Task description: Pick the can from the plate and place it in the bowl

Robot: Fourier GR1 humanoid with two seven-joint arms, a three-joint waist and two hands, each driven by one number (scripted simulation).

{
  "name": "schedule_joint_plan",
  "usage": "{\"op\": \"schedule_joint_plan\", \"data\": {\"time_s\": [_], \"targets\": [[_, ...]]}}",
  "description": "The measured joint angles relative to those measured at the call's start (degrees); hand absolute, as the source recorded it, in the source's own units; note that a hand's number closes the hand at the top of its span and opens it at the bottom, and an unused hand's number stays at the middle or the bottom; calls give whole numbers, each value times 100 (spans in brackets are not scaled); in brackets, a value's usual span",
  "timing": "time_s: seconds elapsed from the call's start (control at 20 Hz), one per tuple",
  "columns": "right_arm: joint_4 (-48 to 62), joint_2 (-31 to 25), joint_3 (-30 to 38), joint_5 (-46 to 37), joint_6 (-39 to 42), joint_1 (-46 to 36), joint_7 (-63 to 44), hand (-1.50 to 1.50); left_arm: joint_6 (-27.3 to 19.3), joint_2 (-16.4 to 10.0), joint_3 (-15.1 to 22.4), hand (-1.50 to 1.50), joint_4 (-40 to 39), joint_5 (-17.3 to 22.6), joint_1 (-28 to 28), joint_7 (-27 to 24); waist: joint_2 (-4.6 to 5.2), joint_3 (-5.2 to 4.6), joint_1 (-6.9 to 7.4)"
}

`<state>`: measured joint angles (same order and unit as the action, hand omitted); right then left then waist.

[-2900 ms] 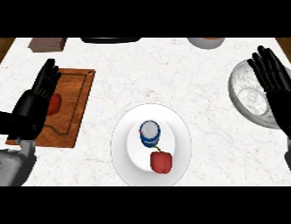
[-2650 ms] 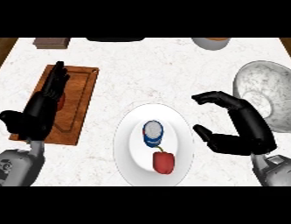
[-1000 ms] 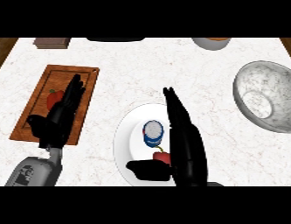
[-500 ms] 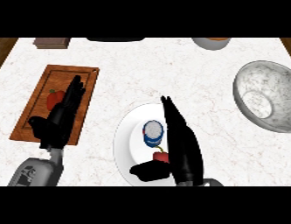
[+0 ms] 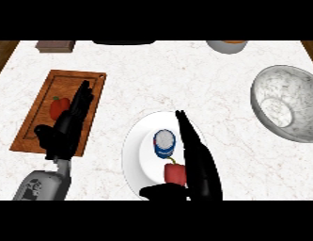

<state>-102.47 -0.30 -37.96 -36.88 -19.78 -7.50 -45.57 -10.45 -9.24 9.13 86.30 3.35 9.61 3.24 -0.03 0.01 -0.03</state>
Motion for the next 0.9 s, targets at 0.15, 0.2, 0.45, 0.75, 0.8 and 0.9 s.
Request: {"op": "schedule_joint_plan", "data": {"time_s": [0.15, 0.2, 0.45, 0.75, 0.8, 0.9], "targets": [[-84, 15, 8, 139, -63, -7, 38, -150, 21, 71, 5, 0, 114, -80, -140, 36, -1, 0, 6], [-125, 8, 36, 198, -56, 74, 144, -150, 80, 50, -55, 0, 126, -65, -132, 53, 0, -1, 5], [179, 23, -16, 520, -382, 109, 422, -150, 139, 170, -127, 0, 167, -180, -120, 101, 1, 0, 7], [793, 28, -20, 995, -856, 37, 931, -150, 301, 211, -245, 0, 207, -238, -207, 72, 3, 0, 15], [798, 29, 1, 1047, -826, 85, 977, -150, 291, 245, -254, 0, 180, -277, -188, 91, 3, 0, 12], [1065, 29, -5, 1166, -944, 36, 1190, -150, 331, 264, -286, 0, 213, -305, -250, 44, 2, 0, 15]]}}
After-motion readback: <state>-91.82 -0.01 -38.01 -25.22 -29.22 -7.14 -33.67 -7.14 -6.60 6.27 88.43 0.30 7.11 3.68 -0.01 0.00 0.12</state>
